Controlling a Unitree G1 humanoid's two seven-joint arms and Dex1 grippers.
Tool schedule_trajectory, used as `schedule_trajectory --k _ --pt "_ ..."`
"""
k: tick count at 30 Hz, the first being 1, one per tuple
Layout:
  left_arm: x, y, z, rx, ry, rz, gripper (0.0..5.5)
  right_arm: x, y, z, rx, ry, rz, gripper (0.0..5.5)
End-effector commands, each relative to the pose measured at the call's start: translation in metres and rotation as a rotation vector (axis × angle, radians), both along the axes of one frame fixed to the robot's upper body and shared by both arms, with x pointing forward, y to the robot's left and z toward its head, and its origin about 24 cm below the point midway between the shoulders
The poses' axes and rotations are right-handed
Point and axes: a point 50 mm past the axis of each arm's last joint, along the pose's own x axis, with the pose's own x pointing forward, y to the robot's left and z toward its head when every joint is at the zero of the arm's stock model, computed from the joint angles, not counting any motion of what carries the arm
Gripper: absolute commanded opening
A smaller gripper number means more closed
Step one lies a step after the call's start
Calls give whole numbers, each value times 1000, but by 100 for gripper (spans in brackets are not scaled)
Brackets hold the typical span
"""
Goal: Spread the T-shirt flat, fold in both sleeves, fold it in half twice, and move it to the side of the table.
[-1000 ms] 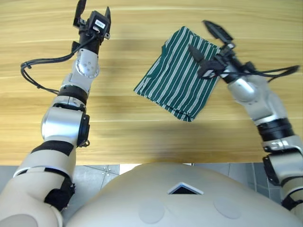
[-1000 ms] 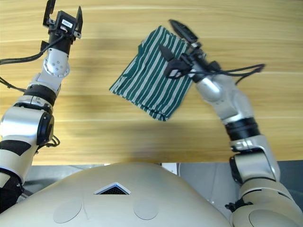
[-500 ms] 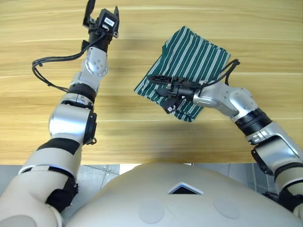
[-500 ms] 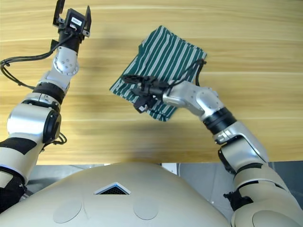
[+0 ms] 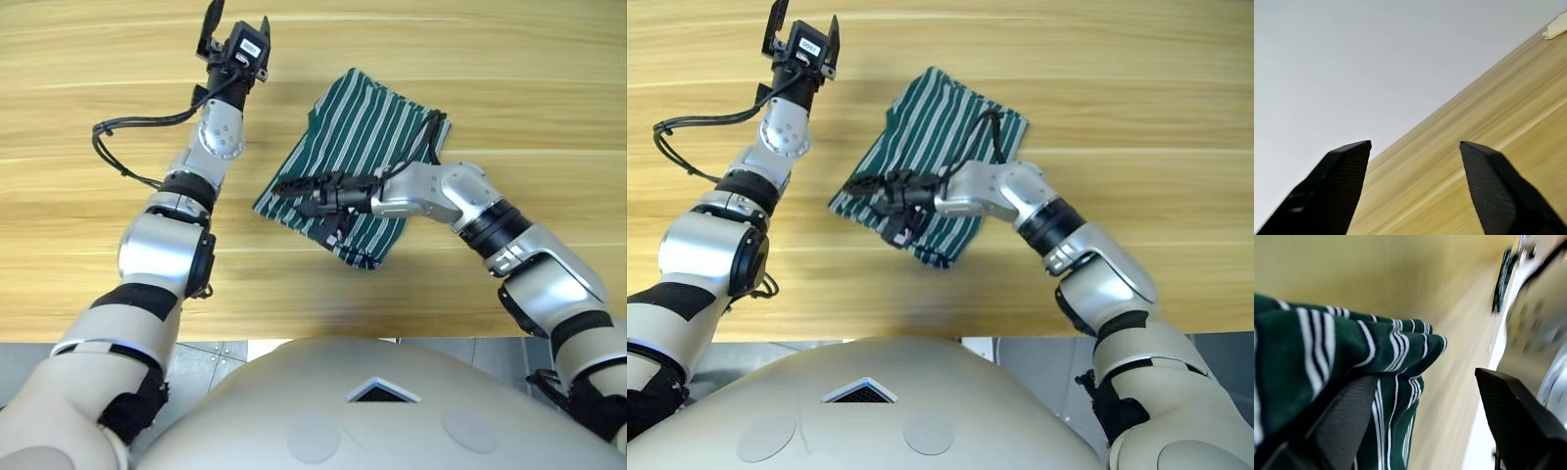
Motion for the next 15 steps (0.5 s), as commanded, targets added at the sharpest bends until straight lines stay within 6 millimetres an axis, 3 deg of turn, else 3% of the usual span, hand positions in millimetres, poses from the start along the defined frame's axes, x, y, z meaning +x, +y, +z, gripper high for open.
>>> schedule_trajectory --k 1,5,8,12,15 --pt "3 2 6 19 -17 5 336 -24 -38 -2 -71 72 23 363" --pt "3 12 7 32 -19 24 336 -35 -65 7 -56 111 -86 363" --pt "3 21 8 41 -20 39 336 -32 -71 14 -6 96 -177 363" --pt "2 35 13 50 -45 64 336 -33 -41 52 413 170 -188 363" --pt "-11 55 19 50 -122 6 336 -25 -47 86 732 256 -282 363"
